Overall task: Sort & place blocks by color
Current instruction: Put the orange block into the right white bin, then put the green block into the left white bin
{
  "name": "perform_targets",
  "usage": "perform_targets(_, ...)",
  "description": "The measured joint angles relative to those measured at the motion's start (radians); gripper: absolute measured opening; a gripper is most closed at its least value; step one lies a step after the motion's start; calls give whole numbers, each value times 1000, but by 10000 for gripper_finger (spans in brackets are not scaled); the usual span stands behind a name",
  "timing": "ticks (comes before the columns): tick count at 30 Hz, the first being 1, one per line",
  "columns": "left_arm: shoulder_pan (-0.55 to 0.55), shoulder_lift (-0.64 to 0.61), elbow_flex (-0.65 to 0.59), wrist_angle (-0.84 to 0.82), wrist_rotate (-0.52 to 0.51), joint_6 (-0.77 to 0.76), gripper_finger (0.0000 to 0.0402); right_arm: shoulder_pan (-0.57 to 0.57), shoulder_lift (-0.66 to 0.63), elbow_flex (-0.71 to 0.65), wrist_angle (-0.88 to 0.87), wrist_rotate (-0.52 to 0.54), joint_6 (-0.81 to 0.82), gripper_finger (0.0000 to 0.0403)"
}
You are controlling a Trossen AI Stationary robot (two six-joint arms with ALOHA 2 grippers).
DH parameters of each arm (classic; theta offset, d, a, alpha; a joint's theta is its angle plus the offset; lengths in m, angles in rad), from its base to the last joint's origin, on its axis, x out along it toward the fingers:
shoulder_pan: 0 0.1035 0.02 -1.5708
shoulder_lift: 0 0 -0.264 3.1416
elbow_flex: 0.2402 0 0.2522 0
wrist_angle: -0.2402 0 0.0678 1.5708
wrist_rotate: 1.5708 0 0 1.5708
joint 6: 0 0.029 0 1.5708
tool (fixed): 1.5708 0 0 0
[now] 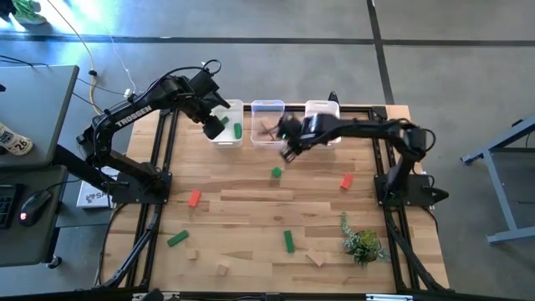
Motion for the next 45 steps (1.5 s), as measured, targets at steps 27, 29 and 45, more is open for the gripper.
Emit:
perform_targets(27,-302,0,0,31,0,-250,192,-456,23,-3,-114,-198,-449,116)
perform_targets(29,-341,0,0,-2,-2,-282,192,-467,36,-3,-114,-205,-471,116)
perform_targets(45,-652,0,0,-164,-5,-546,192,-483,65,-3,-82,-157,-623,197)
